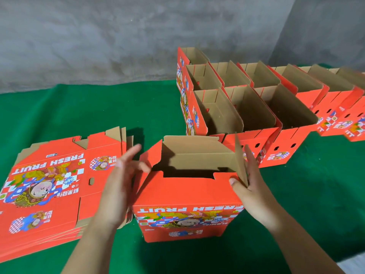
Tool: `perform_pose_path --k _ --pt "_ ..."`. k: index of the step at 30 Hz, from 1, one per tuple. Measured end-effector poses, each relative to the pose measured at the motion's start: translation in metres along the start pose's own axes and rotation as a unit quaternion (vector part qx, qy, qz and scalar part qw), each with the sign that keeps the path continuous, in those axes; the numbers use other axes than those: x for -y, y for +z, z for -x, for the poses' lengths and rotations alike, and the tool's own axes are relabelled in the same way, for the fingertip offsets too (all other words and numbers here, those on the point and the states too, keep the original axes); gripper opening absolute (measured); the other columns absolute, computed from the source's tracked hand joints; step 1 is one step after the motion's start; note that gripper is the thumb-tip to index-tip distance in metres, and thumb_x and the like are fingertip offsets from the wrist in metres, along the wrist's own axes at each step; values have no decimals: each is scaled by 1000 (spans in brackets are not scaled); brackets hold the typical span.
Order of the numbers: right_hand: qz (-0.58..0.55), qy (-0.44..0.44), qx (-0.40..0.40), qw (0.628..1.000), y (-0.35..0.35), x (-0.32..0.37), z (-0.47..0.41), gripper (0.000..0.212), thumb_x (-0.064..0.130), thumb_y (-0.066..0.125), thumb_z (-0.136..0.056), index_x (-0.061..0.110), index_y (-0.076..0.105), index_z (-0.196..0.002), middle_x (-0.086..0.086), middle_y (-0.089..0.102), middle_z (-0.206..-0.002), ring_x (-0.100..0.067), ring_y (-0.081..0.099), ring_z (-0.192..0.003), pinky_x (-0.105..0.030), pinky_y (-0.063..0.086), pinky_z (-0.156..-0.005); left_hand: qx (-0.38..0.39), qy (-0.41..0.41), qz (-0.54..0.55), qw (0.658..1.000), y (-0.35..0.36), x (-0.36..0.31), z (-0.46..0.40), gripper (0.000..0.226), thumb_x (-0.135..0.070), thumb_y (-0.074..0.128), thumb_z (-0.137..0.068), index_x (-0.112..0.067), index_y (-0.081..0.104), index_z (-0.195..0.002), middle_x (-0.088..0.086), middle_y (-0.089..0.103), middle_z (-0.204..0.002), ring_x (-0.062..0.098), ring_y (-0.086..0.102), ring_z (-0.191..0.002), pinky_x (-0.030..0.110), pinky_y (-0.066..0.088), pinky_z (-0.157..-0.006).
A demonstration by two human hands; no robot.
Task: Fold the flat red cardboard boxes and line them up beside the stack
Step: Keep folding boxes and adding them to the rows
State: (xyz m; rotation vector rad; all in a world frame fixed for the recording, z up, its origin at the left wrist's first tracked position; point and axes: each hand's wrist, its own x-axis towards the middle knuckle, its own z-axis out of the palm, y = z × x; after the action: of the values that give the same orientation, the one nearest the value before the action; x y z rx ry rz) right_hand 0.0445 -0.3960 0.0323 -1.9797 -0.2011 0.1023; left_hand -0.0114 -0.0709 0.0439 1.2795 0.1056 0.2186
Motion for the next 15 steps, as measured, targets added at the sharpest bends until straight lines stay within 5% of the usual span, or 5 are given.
perform_pose_path --k 3,7,9,11,15 --pt "60 -37 36 997 0 8 -2 89 13 56 -103 64 5 -154 51 17 -153 24 28 -138 -30 32 -117 -9 62 -202 977 8 1 -8 26 -32 53 -110 -40 70 -128 -11 73 -123 13 64 -124 26 53 -103" --pt "125 -71 58 988 -5 8 -4 82 36 65 -98 65 13 -153 36 2 -164 21 -1 -146 -17 13 -113 53 135 -448 882 -5 -12 -33 24 -52 47 -99 -54 58 -121 -21 61 -112 9 53 -116 35 42 -103" --pt "125 -70 67 987 -4 9 -4 84 41 67 -95 68 11 -151 38 -4 -162 25 -3 -143 -8 15 -106 95 149 -449 876 -4 -14 -38 25 -44 45 -96 -52 55 -118 -19 51 -134 4 40 -137 35 31 -115" --pt "134 -79 65 986 -2 8 -3 83 35 64 -99 66 9 -152 37 -7 -162 25 -4 -143 -4 14 -106 151 93 -354 918 1 -15 -40 29 -32 47 -94 -47 56 -117 -17 45 -153 7 31 -151 42 26 -123" --pt "154 -84 68 982 -4 7 1 75 24 50 -107 62 8 -155 34 -5 -164 16 -4 -149 -1 8 -109 184 94 -428 880 -1 -22 -49 40 -43 38 -98 -53 61 -129 -28 51 -146 14 39 -137 43 24 -120"
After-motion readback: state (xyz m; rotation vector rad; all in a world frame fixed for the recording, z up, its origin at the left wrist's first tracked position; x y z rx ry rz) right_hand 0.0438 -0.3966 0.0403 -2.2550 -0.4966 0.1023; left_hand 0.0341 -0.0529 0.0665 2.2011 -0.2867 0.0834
